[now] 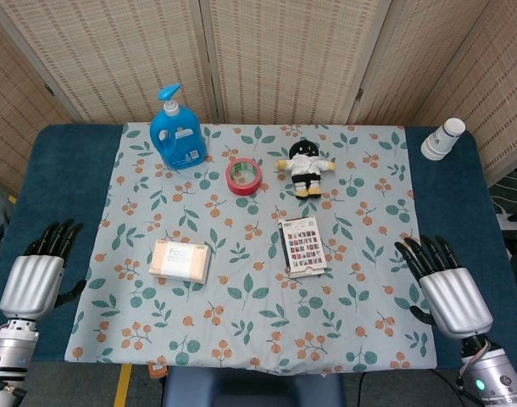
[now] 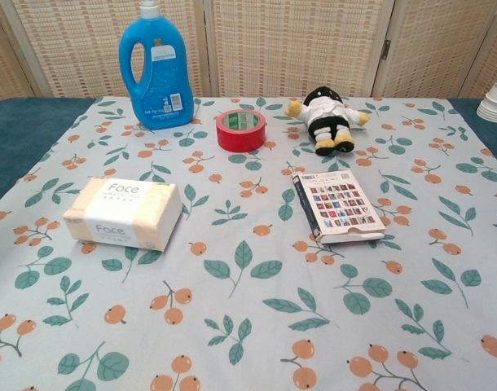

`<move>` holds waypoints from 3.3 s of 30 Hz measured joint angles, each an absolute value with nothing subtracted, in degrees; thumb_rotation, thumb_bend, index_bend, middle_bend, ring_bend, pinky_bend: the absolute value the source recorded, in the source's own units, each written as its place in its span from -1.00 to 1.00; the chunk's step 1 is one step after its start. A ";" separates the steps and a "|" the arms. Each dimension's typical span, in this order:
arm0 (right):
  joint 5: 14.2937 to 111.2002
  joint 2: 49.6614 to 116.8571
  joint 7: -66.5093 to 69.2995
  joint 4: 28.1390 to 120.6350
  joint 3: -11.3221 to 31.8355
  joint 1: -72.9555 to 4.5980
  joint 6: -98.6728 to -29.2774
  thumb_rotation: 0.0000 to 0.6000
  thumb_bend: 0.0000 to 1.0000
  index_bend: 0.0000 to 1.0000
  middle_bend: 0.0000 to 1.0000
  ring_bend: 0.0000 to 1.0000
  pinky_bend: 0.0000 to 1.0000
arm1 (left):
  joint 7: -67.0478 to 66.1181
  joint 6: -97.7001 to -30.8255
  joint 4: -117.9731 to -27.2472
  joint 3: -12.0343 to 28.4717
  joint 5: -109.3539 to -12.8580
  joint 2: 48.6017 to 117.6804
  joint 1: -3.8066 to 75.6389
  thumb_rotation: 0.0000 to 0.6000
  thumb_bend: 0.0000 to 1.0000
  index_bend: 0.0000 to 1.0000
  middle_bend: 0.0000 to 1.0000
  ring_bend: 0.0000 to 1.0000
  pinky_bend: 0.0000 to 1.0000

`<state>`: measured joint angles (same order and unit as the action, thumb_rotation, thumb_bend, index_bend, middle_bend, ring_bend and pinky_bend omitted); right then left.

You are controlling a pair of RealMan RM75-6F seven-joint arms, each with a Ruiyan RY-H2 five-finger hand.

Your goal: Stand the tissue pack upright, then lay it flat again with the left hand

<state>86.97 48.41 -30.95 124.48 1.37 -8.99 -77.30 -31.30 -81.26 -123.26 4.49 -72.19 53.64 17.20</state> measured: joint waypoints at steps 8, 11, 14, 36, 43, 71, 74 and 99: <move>86.51 48.85 -31.73 124.53 0.97 -9.34 -76.12 1.00 -0.95 -1.00 -0.88 -1.00 -1.00 | -30.48 -81.59 -123.36 4.90 -72.41 53.06 16.80 1.00 -0.53 -1.00 -1.00 -1.00 -0.55; 87.07 48.83 -31.67 124.79 0.95 -9.19 -76.67 1.00 -0.95 -1.00 -0.88 -1.00 -1.00 | -30.36 -81.04 -123.37 4.82 -72.40 53.08 16.89 1.00 -0.52 -1.00 -1.00 -1.00 -0.55; 86.98 48.95 -31.73 124.86 0.97 -9.25 -76.55 1.00 -0.95 -1.00 -0.88 -1.00 -1.00 | -30.30 -80.26 -122.99 4.56 -72.25 53.04 16.96 1.00 -0.52 -1.00 -1.00 -1.00 -0.55; 87.90 47.99 -28.58 125.06 -0.05 -9.46 -75.44 1.00 -0.95 -1.00 -0.88 -1.00 -0.87 | -37.12 -77.79 -125.70 3.97 -73.01 56.88 19.03 1.00 -0.49 -1.00 -1.00 -0.89 -0.44; 89.64 47.15 -27.15 125.47 -0.62 -9.07 -75.65 1.00 -0.95 -1.00 -0.88 -1.00 -0.87 | -45.93 -74.53 -126.47 5.15 -68.95 62.10 23.69 1.00 -0.50 -1.00 -1.00 -0.81 -0.39; 92.41 42.16 -19.79 126.59 0.32 -7.37 -79.31 1.00 -0.95 -1.00 -0.88 -1.00 -0.94 | -78.60 -79.96 -114.09 6.83 -37.47 90.29 47.68 1.00 -0.55 -1.00 -1.00 -1.00 -0.50; 92.39 42.10 -19.69 126.58 0.34 -7.38 -79.11 1.00 -0.95 -1.00 -0.88 -1.00 -0.94 | -79.47 -80.20 -113.94 7.06 -35.89 90.64 48.61 1.00 -0.55 -1.00 -1.00 -1.00 -0.51; 89.17 43.27 -20.78 125.42 1.34 -8.24 -77.37 1.00 -0.95 -1.00 -0.88 -1.00 -0.94 | -86.34 -78.67 -107.82 13.19 -12.27 93.84 61.44 1.00 -0.55 -1.00 -1.00 -1.00 -0.59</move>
<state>89.17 43.27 -20.78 125.42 1.34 -8.24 -77.37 -86.34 -78.67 -107.82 13.19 -12.27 93.84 61.44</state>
